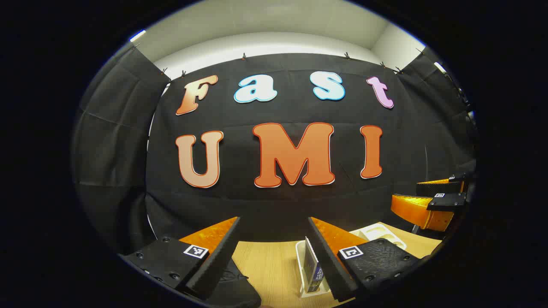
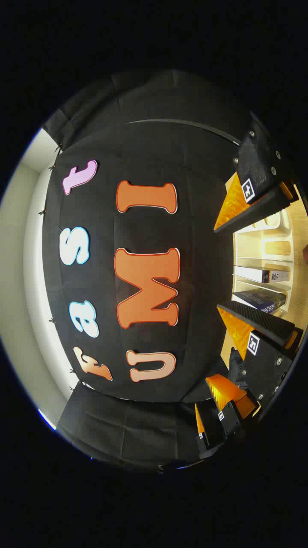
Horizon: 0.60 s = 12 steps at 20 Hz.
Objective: Open the schoolbag, grab two books from the bookshelf and put them into the schoolbag.
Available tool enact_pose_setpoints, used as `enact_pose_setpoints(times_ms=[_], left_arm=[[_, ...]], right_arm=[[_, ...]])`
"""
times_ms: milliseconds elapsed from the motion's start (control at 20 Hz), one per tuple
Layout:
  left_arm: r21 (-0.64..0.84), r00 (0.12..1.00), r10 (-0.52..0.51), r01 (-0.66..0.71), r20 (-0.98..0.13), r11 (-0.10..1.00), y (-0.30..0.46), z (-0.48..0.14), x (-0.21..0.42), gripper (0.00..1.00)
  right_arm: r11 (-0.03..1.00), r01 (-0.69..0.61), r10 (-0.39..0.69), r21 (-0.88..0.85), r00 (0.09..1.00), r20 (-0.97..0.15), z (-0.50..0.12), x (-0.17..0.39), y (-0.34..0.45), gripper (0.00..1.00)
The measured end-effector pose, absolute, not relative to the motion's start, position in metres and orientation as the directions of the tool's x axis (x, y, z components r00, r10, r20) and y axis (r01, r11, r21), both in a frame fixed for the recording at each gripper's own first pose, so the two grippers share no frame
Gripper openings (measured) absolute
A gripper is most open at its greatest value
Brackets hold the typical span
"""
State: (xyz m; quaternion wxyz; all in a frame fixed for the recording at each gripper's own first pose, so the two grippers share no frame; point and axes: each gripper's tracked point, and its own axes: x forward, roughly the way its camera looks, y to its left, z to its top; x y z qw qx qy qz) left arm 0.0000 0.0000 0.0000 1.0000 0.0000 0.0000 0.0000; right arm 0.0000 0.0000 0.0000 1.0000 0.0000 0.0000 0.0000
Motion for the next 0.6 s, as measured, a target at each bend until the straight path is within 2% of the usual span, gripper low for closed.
enact_pose_setpoints(times_ms=[600], left_arm=[[0.008, 0.999, 0.010, -0.009, -0.038, 1.000, 0.006, -0.013, 0.000, 0.95]], right_arm=[[1.000, -0.008, 0.008, -0.005, 0.999, -0.032, -0.009, -0.001, 0.003, 0.94]])
